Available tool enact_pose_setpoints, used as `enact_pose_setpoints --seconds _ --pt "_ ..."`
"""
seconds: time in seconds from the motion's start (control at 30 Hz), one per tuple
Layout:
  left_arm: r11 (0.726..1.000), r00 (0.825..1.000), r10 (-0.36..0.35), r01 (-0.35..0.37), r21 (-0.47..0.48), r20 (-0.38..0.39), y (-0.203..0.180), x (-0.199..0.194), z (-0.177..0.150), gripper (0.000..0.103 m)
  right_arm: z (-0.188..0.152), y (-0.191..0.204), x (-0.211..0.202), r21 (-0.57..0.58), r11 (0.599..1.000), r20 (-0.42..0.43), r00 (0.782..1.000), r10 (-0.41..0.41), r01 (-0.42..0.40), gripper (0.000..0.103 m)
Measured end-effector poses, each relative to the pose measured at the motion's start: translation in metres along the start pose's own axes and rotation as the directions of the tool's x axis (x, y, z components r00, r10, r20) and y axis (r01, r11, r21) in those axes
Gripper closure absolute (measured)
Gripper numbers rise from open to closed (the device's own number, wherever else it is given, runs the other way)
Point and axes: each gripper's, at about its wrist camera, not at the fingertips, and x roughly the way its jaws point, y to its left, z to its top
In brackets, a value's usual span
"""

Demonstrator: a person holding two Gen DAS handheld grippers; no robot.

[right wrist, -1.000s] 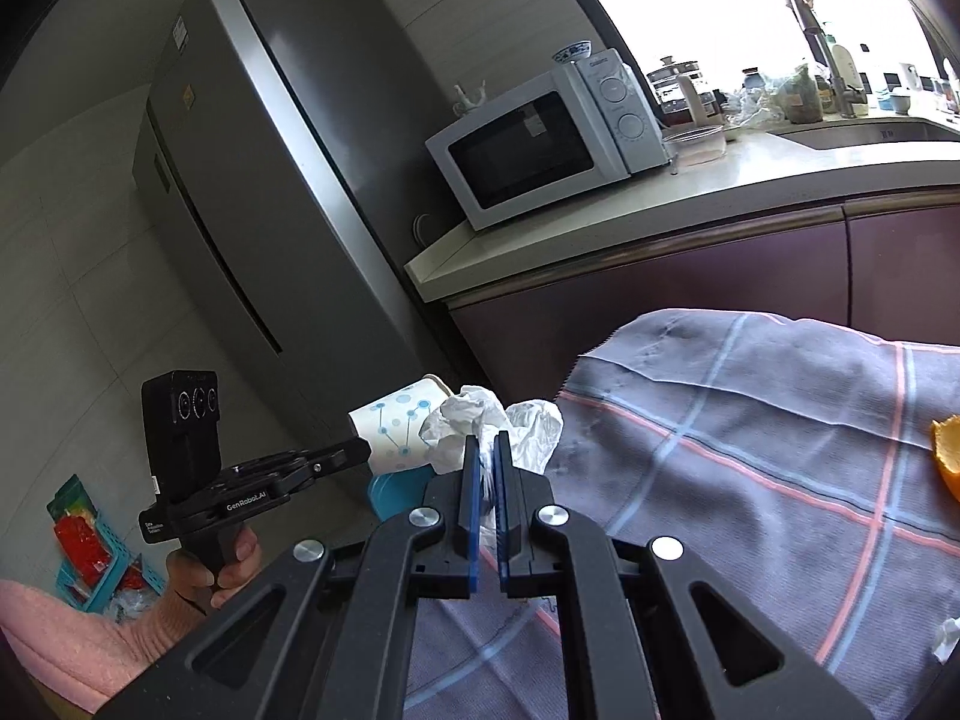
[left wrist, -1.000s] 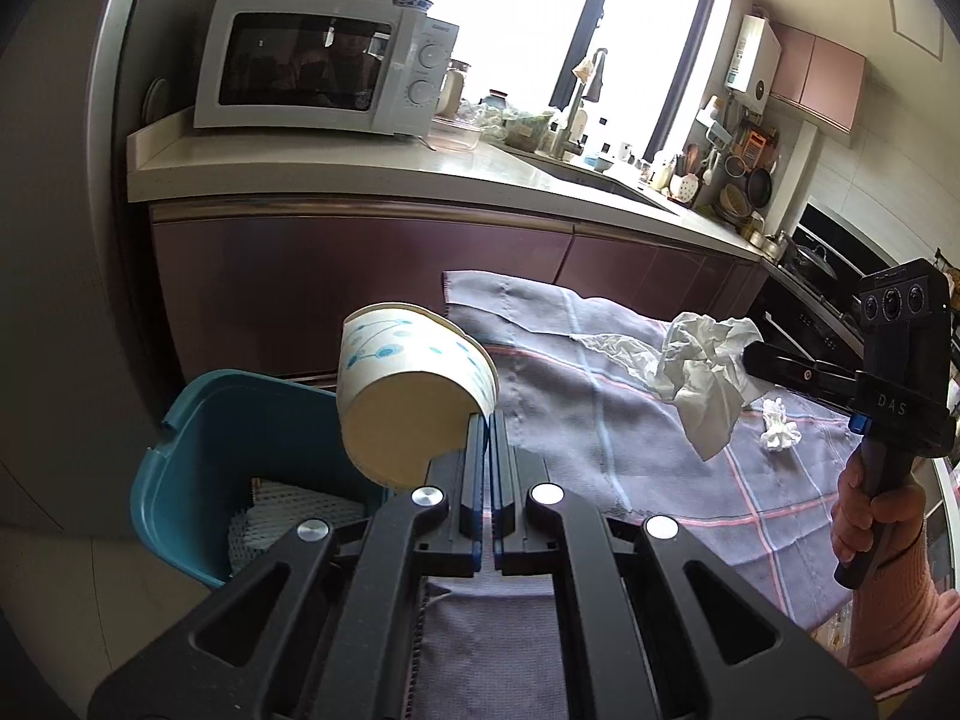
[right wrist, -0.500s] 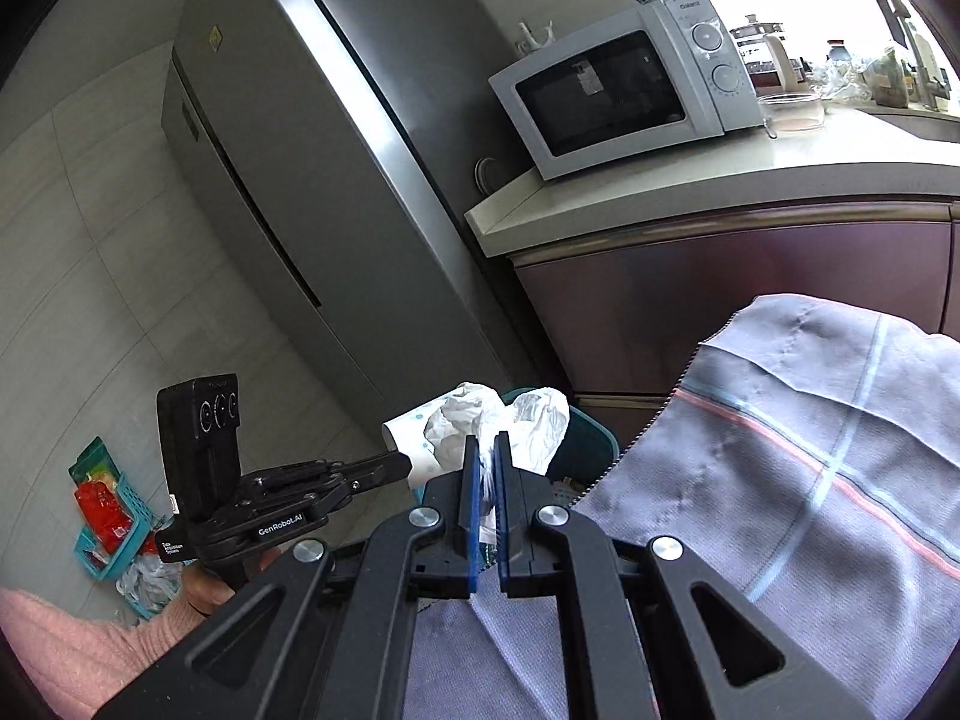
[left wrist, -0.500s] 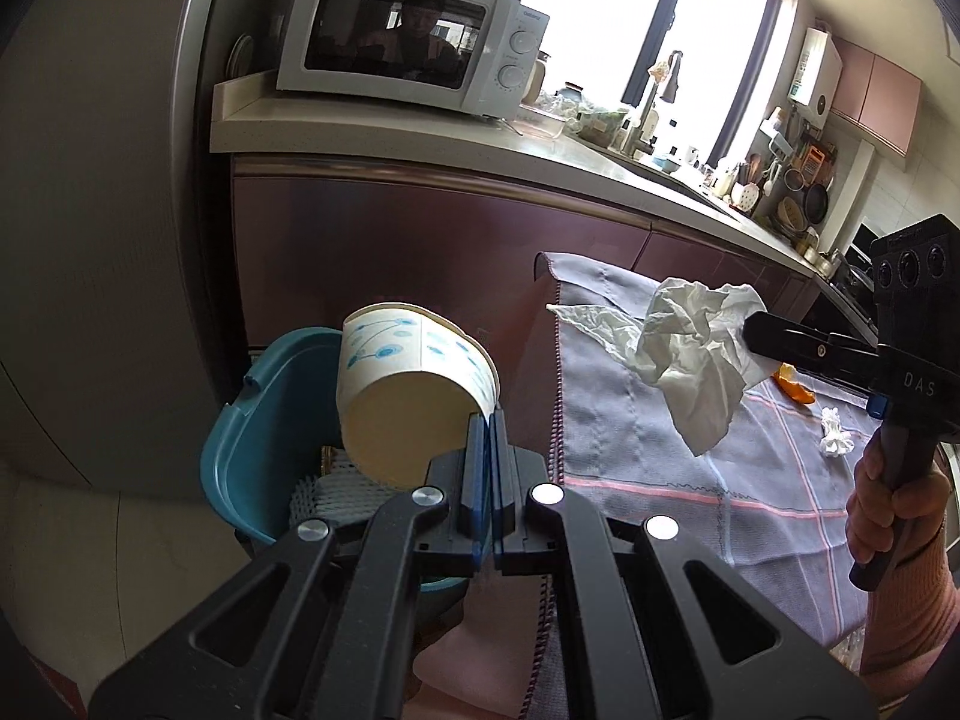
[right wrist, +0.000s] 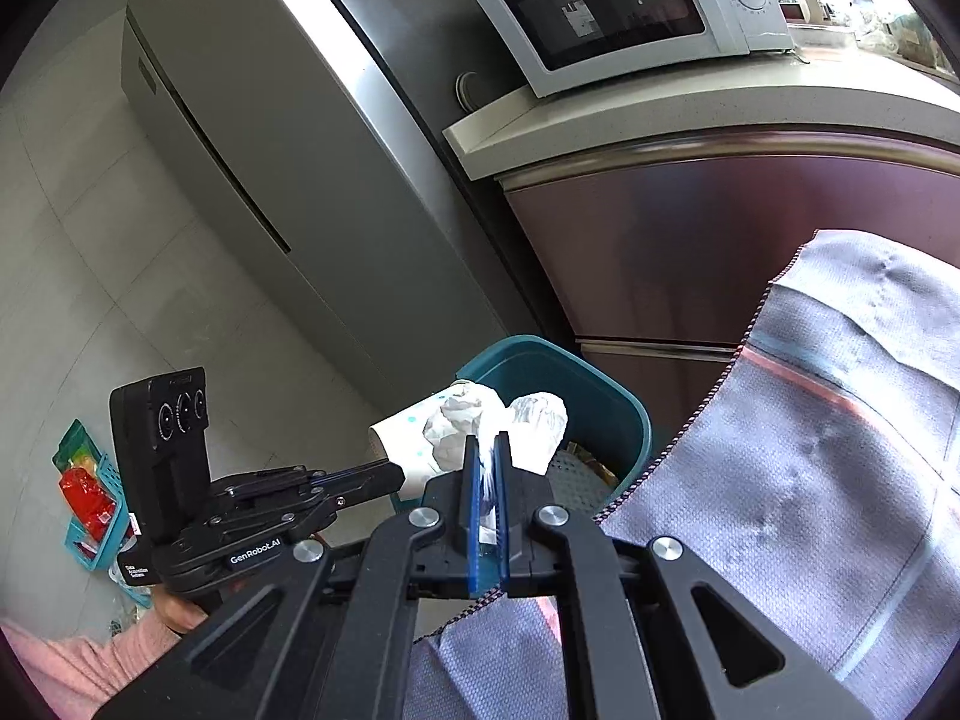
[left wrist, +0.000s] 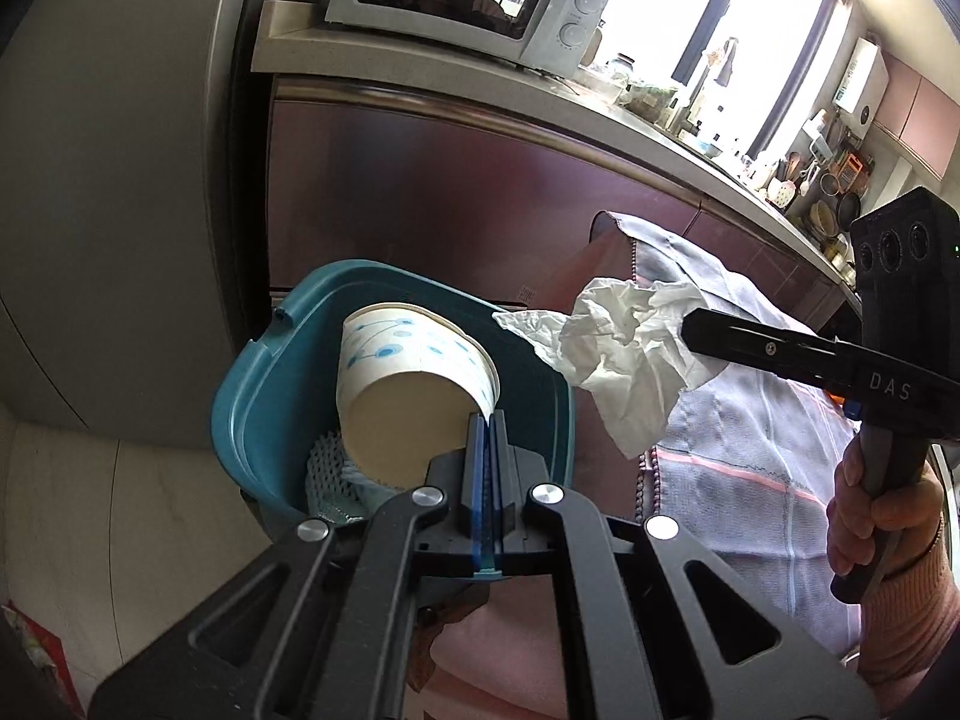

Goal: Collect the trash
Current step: 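Carry the paper cup and tissue to the teal bin and release both, then move both tools back over the table toward the orange peel and tissue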

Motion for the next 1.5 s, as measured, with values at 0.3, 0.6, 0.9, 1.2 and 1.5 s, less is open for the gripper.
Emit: enact_pose_setpoints --seconds 0.3,0.6,0.9,1.2,1.5 --pt "0.999 0.999 0.029 -0.029 -0.014 -0.035 0.008 0.021 -0.005 0.101 0.007 -0.002 0.032 0.004 0.999 -0.059 0.997 -0.048 0.048 0.099" --pt "0.998 0.996 0.052 -0.055 -0.036 -0.072 0.017 0.039 -0.007 0.100 0.012 -0.010 0.057 0.032 0.993 -0.096 0.989 -0.108 0.112 0.094" --pt "0.999 0.997 0.034 -0.036 -0.026 -0.067 0.009 0.041 -0.010 0.100 0.002 -0.019 0.052 0.049 0.993 -0.093 0.990 -0.103 0.108 0.092" --pt "0.999 0.999 -0.034 0.034 0.036 -0.006 -0.024 0.022 -0.007 0.083 -0.017 -0.018 0.009 0.036 0.995 -0.022 0.996 -0.087 0.088 0.085" --pt "0.978 0.990 -0.139 0.132 0.161 0.033 -0.090 0.012 -0.008 0.061 -0.047 -0.030 -0.067 0.063 0.987 0.105 0.983 -0.153 0.147 0.076"
